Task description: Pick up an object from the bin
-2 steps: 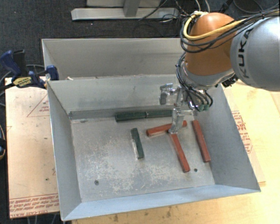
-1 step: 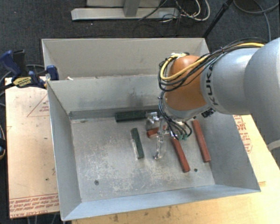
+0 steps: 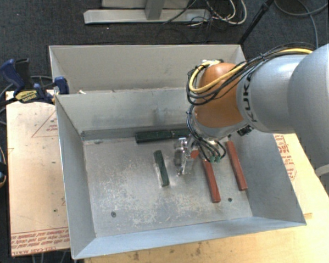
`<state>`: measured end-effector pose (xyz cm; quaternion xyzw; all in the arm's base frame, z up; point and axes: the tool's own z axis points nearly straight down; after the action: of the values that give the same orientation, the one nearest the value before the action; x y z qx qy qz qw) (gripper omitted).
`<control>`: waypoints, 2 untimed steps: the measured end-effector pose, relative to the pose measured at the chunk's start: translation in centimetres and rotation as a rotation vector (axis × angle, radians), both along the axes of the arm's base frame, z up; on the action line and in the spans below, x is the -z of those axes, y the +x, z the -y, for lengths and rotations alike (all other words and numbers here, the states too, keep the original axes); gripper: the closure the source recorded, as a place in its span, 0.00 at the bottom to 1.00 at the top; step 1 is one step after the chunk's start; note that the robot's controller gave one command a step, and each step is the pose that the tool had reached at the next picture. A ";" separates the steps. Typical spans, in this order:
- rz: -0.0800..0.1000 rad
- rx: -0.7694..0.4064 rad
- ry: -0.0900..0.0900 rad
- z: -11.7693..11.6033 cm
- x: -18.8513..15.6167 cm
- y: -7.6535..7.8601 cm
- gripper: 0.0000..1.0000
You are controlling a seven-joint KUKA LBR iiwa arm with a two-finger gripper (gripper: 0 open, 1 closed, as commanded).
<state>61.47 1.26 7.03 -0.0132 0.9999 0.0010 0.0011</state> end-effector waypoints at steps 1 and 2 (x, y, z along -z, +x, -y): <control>0.000 0.001 0.000 0.0 0.0 0.0 0.00; 0.002 -0.225 -0.005 7.9 -1.6 -1.0 0.00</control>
Offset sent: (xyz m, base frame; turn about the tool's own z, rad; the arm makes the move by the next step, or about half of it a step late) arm 0.0000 0.0000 0.0000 0.0000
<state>60.51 -6.61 8.67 -0.1251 0.9921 -0.0012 0.0017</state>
